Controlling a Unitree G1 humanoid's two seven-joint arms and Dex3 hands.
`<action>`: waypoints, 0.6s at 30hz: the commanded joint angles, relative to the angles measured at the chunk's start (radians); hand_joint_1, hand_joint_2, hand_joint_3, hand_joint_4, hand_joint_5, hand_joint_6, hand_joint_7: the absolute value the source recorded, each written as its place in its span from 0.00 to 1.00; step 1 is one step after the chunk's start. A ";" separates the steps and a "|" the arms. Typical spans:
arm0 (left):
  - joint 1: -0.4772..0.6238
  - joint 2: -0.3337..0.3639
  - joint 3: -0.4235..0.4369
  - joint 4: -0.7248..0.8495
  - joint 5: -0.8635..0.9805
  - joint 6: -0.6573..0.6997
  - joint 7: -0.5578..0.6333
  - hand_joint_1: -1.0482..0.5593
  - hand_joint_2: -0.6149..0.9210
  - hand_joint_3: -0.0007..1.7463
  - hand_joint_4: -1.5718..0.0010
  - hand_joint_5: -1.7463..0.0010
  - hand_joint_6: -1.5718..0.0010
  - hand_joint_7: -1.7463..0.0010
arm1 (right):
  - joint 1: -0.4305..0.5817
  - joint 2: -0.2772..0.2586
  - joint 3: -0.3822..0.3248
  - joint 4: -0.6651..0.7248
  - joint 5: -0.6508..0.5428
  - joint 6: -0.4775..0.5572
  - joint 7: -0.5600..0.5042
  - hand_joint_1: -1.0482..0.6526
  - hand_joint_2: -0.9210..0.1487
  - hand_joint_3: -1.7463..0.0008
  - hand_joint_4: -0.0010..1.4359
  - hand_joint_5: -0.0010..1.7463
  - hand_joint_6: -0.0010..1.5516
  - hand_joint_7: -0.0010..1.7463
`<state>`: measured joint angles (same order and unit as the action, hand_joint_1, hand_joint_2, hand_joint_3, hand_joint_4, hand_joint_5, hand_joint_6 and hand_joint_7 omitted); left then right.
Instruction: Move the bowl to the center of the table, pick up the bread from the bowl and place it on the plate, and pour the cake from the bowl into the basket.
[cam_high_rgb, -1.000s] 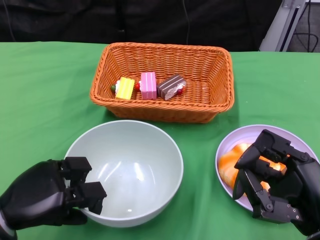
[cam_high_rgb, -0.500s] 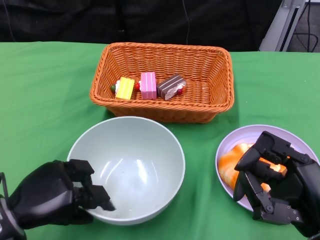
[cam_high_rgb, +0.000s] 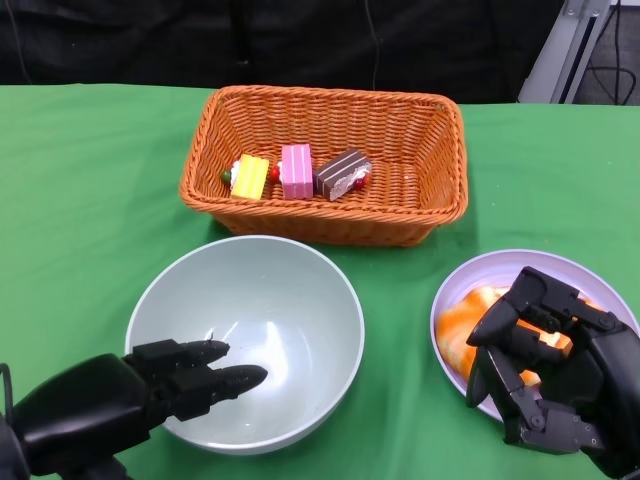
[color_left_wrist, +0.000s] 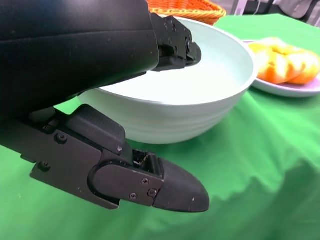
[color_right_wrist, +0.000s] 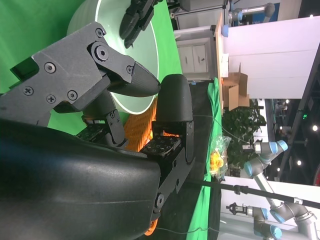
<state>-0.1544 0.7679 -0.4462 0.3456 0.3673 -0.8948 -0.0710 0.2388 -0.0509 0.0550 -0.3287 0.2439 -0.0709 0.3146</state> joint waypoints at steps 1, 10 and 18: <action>0.055 0.019 0.034 -0.070 -0.209 0.068 -0.159 0.00 1.00 0.16 1.00 1.00 0.99 1.00 | 0.009 -0.008 -0.002 -0.016 -0.001 -0.009 -0.005 0.56 0.36 0.38 0.49 0.97 0.39 0.83; 0.164 -0.102 0.189 -0.308 -0.845 0.390 -0.439 0.10 1.00 0.16 0.79 0.92 0.85 0.97 | 0.019 -0.006 0.001 -0.026 -0.006 -0.009 -0.004 0.55 0.37 0.37 0.48 0.97 0.39 0.83; 0.193 -0.238 0.326 -0.433 -0.872 0.527 -0.457 0.23 1.00 0.11 0.59 0.90 0.71 0.97 | 0.023 -0.013 0.003 -0.034 -0.004 -0.008 0.007 0.54 0.34 0.41 0.48 0.97 0.39 0.83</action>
<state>0.0250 0.5381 -0.1411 -0.0723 -0.5139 -0.3814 -0.5149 0.2579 -0.0511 0.0587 -0.3512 0.2303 -0.0712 0.3180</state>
